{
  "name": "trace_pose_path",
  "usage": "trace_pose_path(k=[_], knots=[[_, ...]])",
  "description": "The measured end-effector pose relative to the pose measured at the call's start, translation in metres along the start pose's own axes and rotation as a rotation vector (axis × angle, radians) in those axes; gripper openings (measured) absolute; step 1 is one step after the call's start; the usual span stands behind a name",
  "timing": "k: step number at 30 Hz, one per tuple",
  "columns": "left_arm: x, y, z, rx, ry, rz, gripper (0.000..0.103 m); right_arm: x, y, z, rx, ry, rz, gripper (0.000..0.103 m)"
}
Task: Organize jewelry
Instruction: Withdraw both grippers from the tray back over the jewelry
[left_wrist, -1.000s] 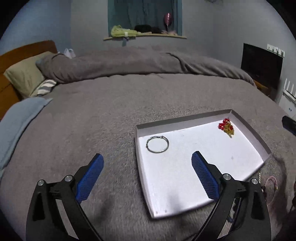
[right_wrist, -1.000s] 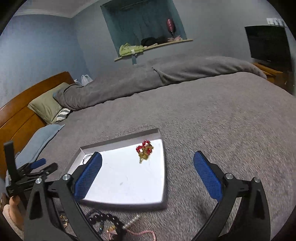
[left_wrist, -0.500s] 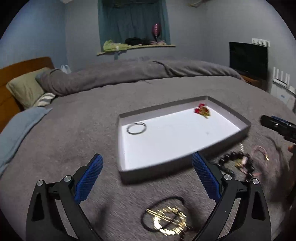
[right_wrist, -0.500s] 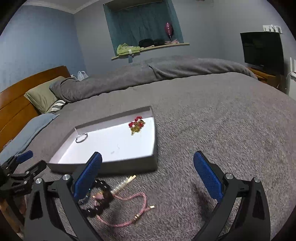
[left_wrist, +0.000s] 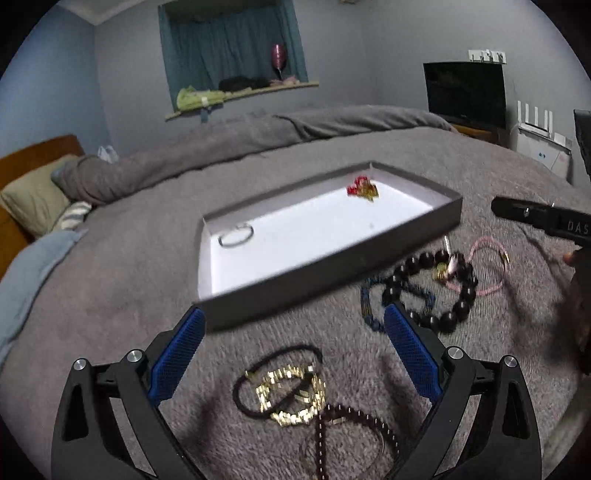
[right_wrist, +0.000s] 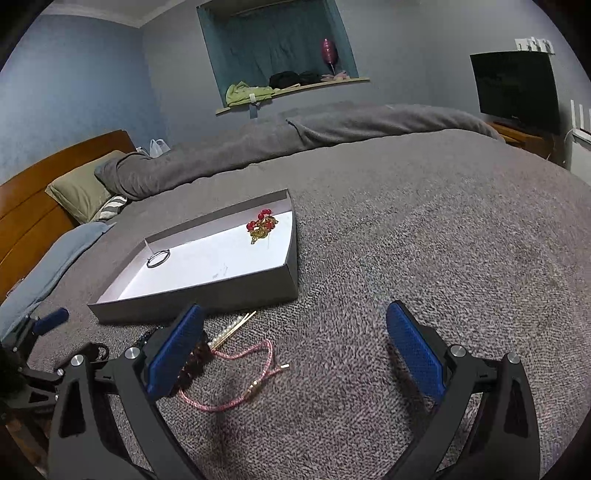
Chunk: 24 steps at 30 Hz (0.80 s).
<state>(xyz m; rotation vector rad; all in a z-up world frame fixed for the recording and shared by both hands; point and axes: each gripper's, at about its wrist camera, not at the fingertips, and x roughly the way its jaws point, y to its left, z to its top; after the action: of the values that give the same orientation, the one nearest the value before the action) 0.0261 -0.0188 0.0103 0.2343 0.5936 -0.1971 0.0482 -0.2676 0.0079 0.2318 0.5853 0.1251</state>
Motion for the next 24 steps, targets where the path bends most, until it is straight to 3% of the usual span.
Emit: trace_pose_path(k=[17, 24], knots=[[0.015, 0.034, -0.017, -0.132, 0.126, -0.054, 0.095, 0.008, 0.007, -0.001, -0.018, 0.034, 0.023, 0.098], [0.001, 0.048, -0.015, -0.188, 0.078, -0.042, 0.093, 0.009, 0.01, -0.001, -0.025, 0.036, 0.034, 0.098]])
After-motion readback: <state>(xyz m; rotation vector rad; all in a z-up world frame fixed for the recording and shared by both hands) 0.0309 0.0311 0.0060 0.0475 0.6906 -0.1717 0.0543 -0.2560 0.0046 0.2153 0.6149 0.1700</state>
